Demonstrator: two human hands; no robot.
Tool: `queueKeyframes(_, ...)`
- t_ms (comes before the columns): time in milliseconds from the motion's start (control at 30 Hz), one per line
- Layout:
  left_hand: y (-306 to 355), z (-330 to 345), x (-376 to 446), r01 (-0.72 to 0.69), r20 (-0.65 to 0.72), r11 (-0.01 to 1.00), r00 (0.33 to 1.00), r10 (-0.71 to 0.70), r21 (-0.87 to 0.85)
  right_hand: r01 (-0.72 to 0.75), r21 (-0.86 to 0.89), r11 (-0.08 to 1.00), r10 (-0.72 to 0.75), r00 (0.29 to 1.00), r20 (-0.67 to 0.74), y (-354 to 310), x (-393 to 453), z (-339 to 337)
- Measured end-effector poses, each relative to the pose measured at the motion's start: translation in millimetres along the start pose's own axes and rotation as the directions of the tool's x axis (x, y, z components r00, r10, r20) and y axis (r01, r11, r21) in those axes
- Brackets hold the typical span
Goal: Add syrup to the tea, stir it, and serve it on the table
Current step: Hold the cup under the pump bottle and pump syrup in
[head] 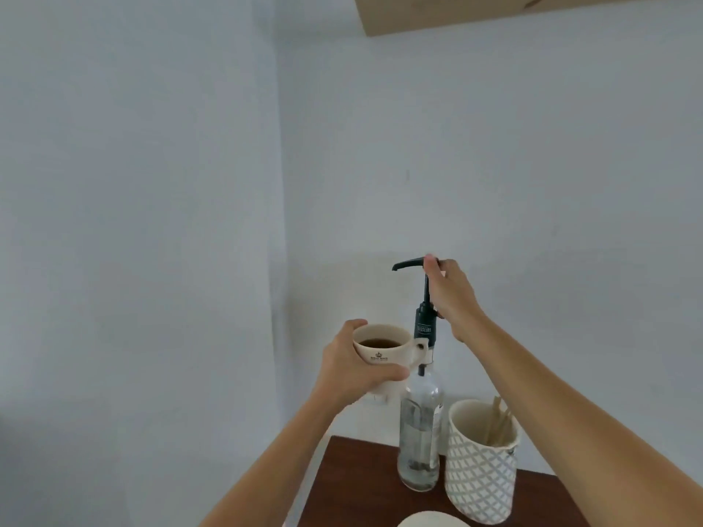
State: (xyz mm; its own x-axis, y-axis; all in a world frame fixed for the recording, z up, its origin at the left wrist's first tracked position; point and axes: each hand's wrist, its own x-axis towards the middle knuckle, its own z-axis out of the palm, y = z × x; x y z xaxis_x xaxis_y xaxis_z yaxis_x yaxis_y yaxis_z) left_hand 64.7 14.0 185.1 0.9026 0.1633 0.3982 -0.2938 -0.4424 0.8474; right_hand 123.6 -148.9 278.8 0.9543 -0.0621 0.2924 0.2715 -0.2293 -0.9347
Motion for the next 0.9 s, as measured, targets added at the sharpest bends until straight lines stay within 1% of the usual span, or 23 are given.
queueKeyframes(67,8.5,-4.6,16.7,-0.005,0.003,1.000,1.000,0.006,-0.009,-0.037,0.035,0.999,0.037,0.999,-0.008,-8.7,12.9,10.9)
queueKeyframes(133,16.4,-6.9,31.5,-0.001,0.001,1.000,1.000,0.001,-0.022,-0.049,0.109,0.993,0.055,0.997,-0.052,-10.3,20.9,19.9)
queueKeyframes(300,28.7,-3.8,57.1,0.015,0.017,0.999,1.000,-0.014,-0.051,-0.015,0.305,0.952,0.061,0.988,-0.140,-5.3,30.0,30.5)
queueKeyframes(500,29.0,-0.2,69.7,0.029,0.044,0.995,0.999,-0.025,-0.094,0.067,0.305,0.950,-0.009,0.982,-0.190,0.5,32.7,36.7)
queueKeyframes(900,35.7,-2.3,72.4,0.047,0.070,0.991,0.997,-0.038,-0.127,0.111,0.247,0.963,-0.047,0.967,-0.250,9.6,40.5,40.2)
